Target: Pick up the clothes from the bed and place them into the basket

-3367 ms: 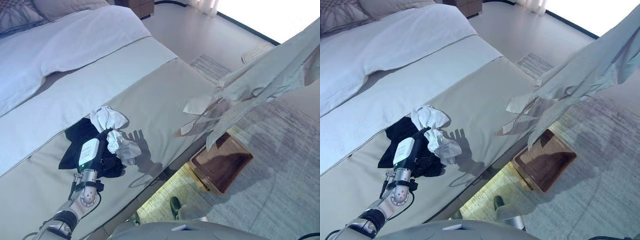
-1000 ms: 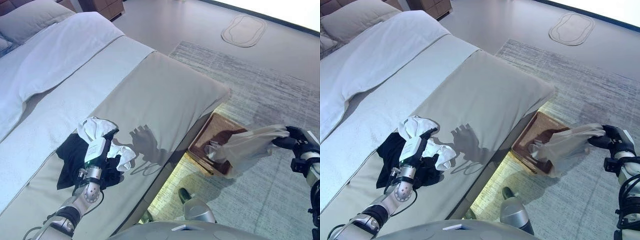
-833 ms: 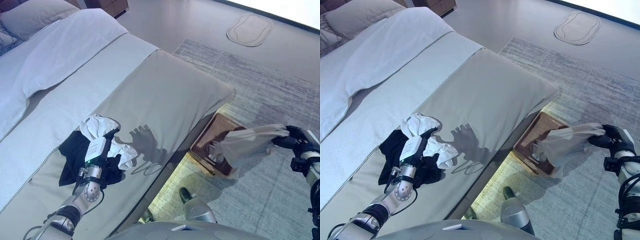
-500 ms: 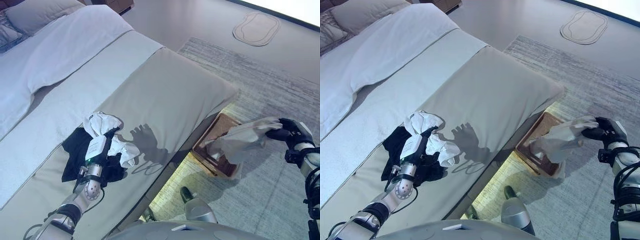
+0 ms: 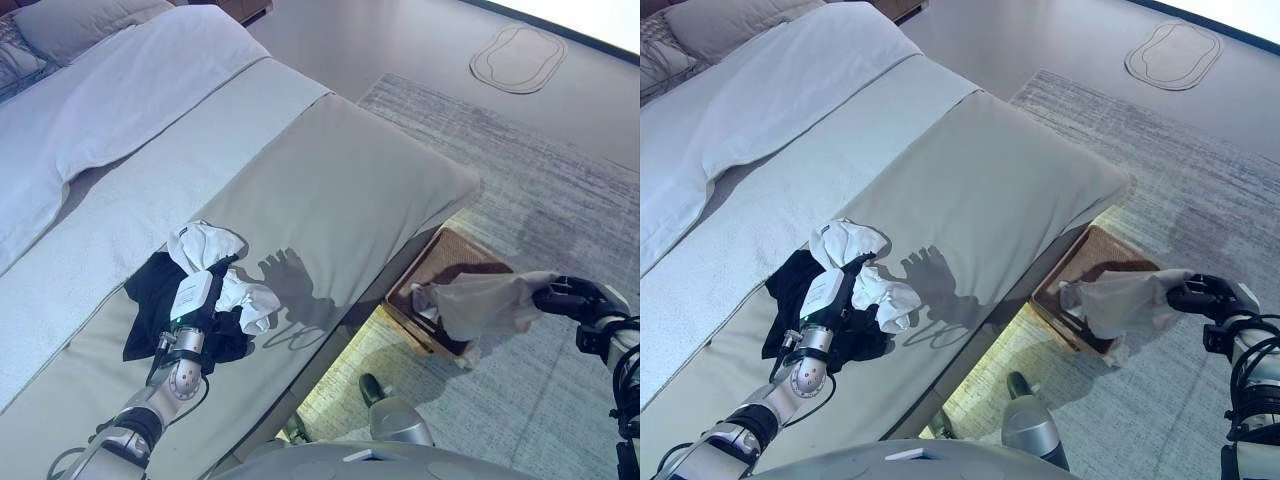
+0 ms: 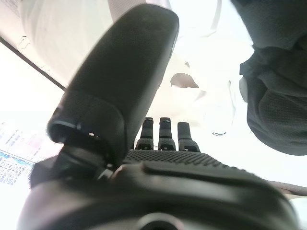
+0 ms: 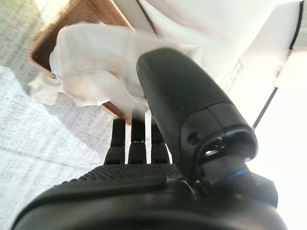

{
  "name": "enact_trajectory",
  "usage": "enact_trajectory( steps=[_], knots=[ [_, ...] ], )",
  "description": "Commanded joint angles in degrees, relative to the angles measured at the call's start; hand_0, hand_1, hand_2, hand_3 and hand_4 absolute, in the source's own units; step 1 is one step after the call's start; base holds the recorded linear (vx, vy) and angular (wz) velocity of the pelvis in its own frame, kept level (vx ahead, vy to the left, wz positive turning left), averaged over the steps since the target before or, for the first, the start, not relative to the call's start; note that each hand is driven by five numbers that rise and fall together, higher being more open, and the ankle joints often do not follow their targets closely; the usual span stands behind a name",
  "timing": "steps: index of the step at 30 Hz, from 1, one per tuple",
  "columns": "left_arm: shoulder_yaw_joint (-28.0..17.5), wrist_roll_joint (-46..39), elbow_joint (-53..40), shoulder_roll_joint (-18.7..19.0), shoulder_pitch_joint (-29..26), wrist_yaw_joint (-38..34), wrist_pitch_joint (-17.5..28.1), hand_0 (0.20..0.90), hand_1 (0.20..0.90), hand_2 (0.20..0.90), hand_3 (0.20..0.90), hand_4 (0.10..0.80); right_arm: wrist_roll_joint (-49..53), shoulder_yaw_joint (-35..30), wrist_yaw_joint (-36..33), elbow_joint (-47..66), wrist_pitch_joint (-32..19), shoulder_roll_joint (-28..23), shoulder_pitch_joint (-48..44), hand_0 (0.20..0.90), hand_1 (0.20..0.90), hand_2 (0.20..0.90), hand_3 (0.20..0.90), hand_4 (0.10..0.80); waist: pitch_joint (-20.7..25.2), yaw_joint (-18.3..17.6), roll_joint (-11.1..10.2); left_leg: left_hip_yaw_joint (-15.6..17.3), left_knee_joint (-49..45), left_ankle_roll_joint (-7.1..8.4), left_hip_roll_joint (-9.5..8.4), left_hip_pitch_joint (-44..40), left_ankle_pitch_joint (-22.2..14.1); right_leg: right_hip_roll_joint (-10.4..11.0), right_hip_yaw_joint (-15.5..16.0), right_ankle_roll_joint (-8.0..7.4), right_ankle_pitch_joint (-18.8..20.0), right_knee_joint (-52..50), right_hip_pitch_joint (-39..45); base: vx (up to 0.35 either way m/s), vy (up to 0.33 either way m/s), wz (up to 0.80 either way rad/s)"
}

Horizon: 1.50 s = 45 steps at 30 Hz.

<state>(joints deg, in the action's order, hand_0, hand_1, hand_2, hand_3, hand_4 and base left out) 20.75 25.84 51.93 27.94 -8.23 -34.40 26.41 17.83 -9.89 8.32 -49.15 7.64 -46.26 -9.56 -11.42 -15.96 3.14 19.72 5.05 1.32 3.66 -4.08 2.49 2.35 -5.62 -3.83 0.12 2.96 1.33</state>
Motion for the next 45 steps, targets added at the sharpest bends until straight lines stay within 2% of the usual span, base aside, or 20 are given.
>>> enact_trajectory(
  steps=[1,11,16,20,21,22,23,24,30,31,33,35,36,39,42,45],
  knots=[
    [-0.25,-2.21,-3.43,2.86,-3.70,-2.65,2.00,0.900,0.900,0.900,0.900,0.800,-0.58,-0.69,0.72,0.86,-2.97,-4.18,-3.71,0.900,0.900,0.900,0.900,0.800,4.85,1.77,-2.40,-1.29,-6.19,-0.47,0.04,-0.93,-8.15,0.50,1.35,-2.48,3.03,-4.96,-6.52,0.000,0.000,0.00],
    [-0.18,-2.31,-3.78,2.74,-3.61,-2.20,1.53,0.900,0.900,0.900,0.900,0.800,0.02,-0.77,2.33,3.36,-4.27,-4.10,-2.47,0.900,0.900,0.900,0.900,0.800,5.06,1.70,-3.01,-1.29,-6.44,-0.53,0.26,-1.06,-8.30,0.40,1.15,-2.39,2.86,-5.13,-6.35,0.003,-0.001,0.00],
    [-0.34,-2.74,-4.49,3.00,-3.45,-1.83,1.07,0.900,0.900,0.900,0.900,0.800,0.17,-0.35,1.38,5.97,-3.72,-4.27,-2.78,0.900,0.900,0.900,0.900,0.800,5.15,1.89,-3.30,-1.51,-6.67,-0.42,0.45,-0.91,-8.26,0.34,1.21,-2.32,2.68,-5.34,-6.34,0.000,0.000,0.00],
    [-0.56,-2.98,-4.32,2.86,-3.17,-1.99,1.06,0.900,0.900,0.900,0.900,0.800,0.60,-0.53,-0.07,7.72,-5.24,-4.09,-2.58,0.900,0.900,0.900,0.900,0.800,5.11,2.14,-3.39,-1.84,-6.50,-0.33,0.53,-1.04,-8.10,0.36,1.60,-2.28,2.54,-5.40,-6.08,0.007,0.003,0.01],
    [-0.55,-2.81,-4.32,2.70,-2.87,-2.15,1.28,0.900,0.900,0.900,0.900,0.800,1.19,-0.46,-2.42,9.35,-4.57,-3.67,-2.41,0.900,0.900,0.900,0.900,0.800,5.06,2.48,-3.37,-2.11,-6.38,-0.27,0.54,-1.03,-7.95,0.43,1.94,-2.27,2.37,-5.52,-5.94,0.034,0.014,0.06],
    [-0.57,-3.02,-4.48,2.65,-2.70,-2.23,1.14,0.900,0.900,0.900,0.900,0.800,0.82,-0.42,-3.92,9.78,-6.40,-3.55,-2.51,0.900,0.900,0.900,0.900,0.800,5.03,2.68,-3.33,-2.23,-6.17,-0.22,0.59,-1.09,-7.83,0.43,2.17,-2.25,2.32,-5.52,-5.84,0.035,0.015,0.12],
    [-0.53,-3.29,-4.62,2.53,-2.39,-2.41,1.10,0.900,0.900,0.900,0.900,0.800,-0.04,0.15,-9.01,12.19,-9.07,-3.39,-3.34,0.900,0.900,0.900,0.900,0.800,4.97,3.25,-3.25,-2.70,-6.00,-0.13,0.58,-1.10,-7.55,0.48,2.78,-2.17,2.06,-5.66,-5.61,0.028,0.017,0.15],
    [-0.41,-3.38,-4.71,2.44,-2.24,-2.56,1.08,0.900,0.900,0.900,0.900,0.800,-0.56,0.38,-10.85,13.60,-9.30,-3.10,-3.95,0.900,0.900,0.900,0.900,0.800,4.90,3.48,-3.17,-3.00,-5.95,-0.10,0.57,-1.09,-7.48,0.49,3.05,-2.12,1.90,-5.77,-5.52,0.024,0.018,0.15],
    [-0.67,-2.06,-4.51,1.45,-1.53,-3.60,2.35,0.900,0.900,0.900,0.900,0.800,-3.09,2.75,-15.04,21.23,-11.18,-0.89,-7.23,0.900,0.900,0.900,0.900,0.800,4.37,5.40,-2.88,-5.04,-6.35,0.12,0.19,-0.51,-7.26,0.79,4.47,-1.70,1.07,-6.26,-5.08,0.003,0.024,0.10],
    [-0.68,-1.29,-4.44,1.06,-1.62,-4.17,3.03,0.900,0.900,0.900,0.900,0.800,-7.61,5.17,-14.89,23.14,-10.48,-0.20,-9.59,0.900,0.900,0.900,0.900,0.800,3.93,7.00,-2.73,-6.48,-6.64,0.28,-0.05,0.22,-7.01,1.04,5.59,-1.44,0.64,-6.68,-5.07,-0.028,0.032,0.28],
    [-0.81,-0.97,-4.48,0.93,-1.68,-4.44,2.78,0.900,0.900,0.900,0.900,0.800,-10.45,6.17,-14.97,23.47,-10.84,-0.04,-10.44,0.900,0.900,0.900,0.900,0.800,3.76,7.21,-2.67,-7.03,-6.77,0.34,-0.12,0.56,-6.92,1.17,6.07,-1.37,0.46,-6.86,-5.10,-0.029,0.026,0.39],
    [-0.21,0.15,-4.17,0.79,-2.17,-5.31,2.74,0.900,0.900,0.900,0.900,0.800,-16.39,10.57,-17.78,22.85,-9.82,-0.58,-14.16,0.900,0.900,0.900,0.900,0.800,3.12,8.97,-2.70,-8.69,-6.79,0.45,-0.43,1.18,-6.59,1.38,7.54,-1.07,-0.08,-7.39,-4.96,-0.031,0.014,0.45],
    [0.30,0.40,-3.83,0.65,-2.40,-6.03,2.37,0.900,0.900,0.900,0.900,0.800,-20.65,13.04,-17.56,21.68,-9.35,-0.78,-16.76,0.900,0.900,0.900,0.900,0.800,2.75,9.82,-2.72,-9.60,-6.80,0.47,-0.60,1.44,-6.49,1.49,8.33,-0.87,-0.42,-7.63,-4.82,-0.025,0.004,0.40],
    [0.21,0.26,-2.91,0.24,-2.41,-7.84,0.56,0.900,0.900,0.900,0.900,0.800,-24.01,19.03,-14.06,20.02,-9.00,-1.92,-21.80,0.900,0.900,0.900,0.900,0.800,1.68,12.05,-2.88,-11.64,-7.06,0.63,-0.95,2.45,-5.97,1.79,10.22,-0.31,-1.17,-8.38,-4.79,-0.023,-0.002,0.42],
    [-1.88,-0.58,-0.44,-0.39,-2.24,-9.26,-0.99,0.900,0.900,0.900,0.900,0.800,-30.12,25.67,-11.98,20.69,-11.58,-3.18,-26.88,0.900,0.900,0.900,0.900,0.800,0.11,14.60,-3.33,-14.07,-8.09,0.86,-1.51,4.05,-5.60,2.41,12.67,0.31,-1.75,-9.07,-4.97,-0.012,-0.023,0.34],
    [-3.36,-0.39,-0.23,-0.77,-1.37,-10.28,-0.87,0.900,0.900,0.900,0.900,0.800,-33.44,30.11,-13.79,20.82,-11.11,-3.76,-30.98,0.900,0.900,0.900,0.900,0.800,-1.43,16.67,-3.42,-15.93,-9.54,1.19,-1.83,5.71,-5.41,2.86,14.74,1.01,-2.44,-10.08,-5.32,-0.003,-0.010,0.44]
  ],
)
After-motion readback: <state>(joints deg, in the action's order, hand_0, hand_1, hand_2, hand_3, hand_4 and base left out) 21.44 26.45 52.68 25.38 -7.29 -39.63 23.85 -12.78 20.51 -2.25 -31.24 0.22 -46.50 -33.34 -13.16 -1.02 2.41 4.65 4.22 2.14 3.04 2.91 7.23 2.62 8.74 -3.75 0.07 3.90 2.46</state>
